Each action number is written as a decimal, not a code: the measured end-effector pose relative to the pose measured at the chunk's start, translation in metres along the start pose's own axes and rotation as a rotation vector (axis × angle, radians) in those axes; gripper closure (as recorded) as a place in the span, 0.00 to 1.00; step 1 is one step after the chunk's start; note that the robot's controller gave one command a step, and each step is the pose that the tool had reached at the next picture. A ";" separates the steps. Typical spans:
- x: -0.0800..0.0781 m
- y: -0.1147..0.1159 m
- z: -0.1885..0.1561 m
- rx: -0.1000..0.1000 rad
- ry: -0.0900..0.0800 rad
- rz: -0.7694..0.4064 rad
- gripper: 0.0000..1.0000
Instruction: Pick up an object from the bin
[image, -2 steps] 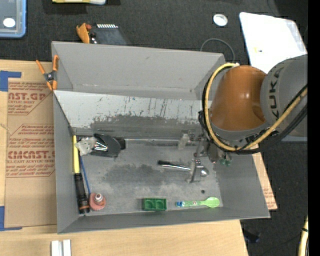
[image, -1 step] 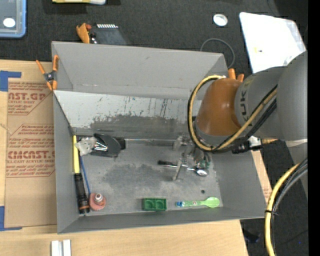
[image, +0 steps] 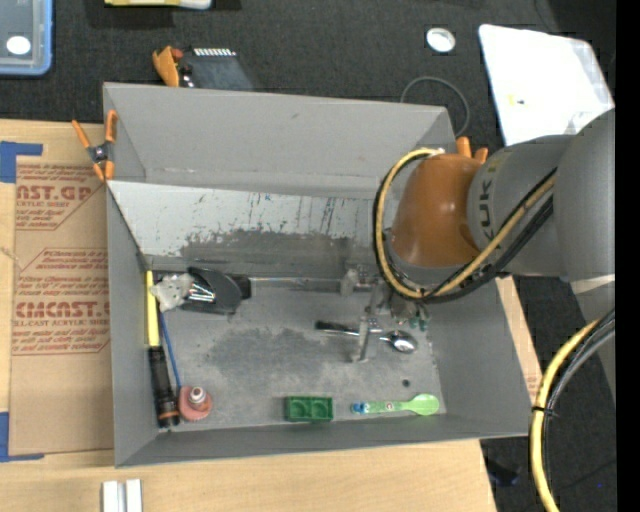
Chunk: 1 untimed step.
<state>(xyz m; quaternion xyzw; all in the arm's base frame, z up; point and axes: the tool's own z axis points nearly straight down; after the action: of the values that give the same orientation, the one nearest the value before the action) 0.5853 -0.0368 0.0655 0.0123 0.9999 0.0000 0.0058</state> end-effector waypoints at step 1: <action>0.006 0.003 0.001 -0.002 -0.006 0.167 0.00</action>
Offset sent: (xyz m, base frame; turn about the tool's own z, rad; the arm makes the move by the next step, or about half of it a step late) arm 0.0036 -0.0007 0.0047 0.0089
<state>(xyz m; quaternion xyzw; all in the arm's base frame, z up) 0.5796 -0.0336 0.0648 0.0957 0.9954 0.0014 0.0087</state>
